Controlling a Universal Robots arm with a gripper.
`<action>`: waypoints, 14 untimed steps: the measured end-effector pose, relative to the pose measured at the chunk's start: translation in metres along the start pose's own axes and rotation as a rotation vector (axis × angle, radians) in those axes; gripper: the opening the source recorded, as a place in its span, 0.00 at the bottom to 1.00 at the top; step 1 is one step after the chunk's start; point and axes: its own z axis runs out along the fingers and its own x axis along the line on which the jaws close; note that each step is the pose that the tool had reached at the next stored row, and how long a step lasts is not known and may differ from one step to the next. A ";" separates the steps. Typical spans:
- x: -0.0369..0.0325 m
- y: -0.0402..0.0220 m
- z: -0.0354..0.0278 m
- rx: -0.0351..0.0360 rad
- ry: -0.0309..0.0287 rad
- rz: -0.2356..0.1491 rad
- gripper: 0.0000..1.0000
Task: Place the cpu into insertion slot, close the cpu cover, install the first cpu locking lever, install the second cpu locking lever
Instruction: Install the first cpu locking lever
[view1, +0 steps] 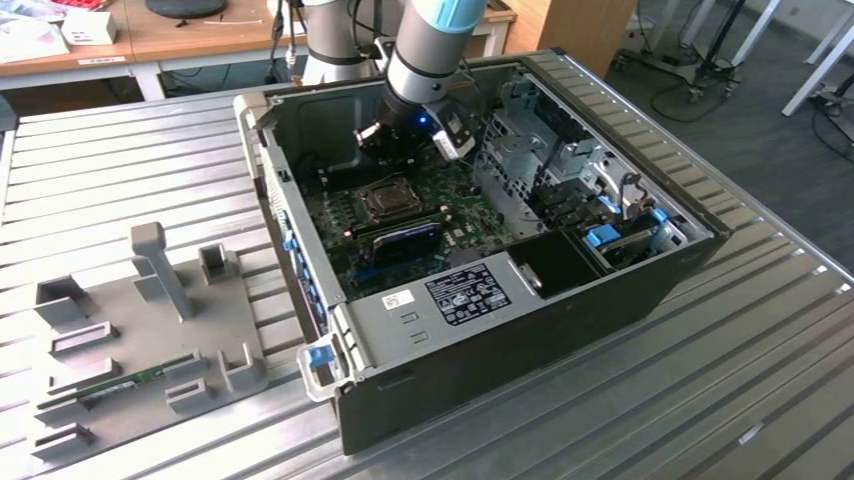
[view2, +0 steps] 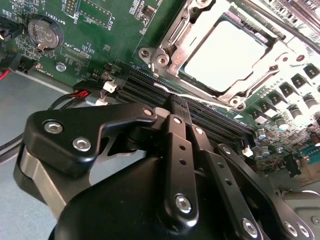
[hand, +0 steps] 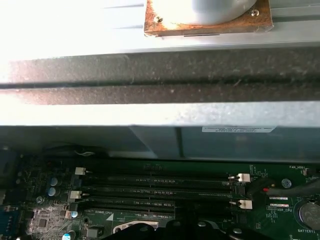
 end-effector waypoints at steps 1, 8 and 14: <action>0.0000 0.0000 0.0000 0.0000 0.0000 0.000 0.11; 0.0007 0.0001 -0.0002 -0.0041 -0.0016 -0.001 0.11; 0.0069 0.0000 0.0002 -0.0008 -0.0043 -0.001 0.11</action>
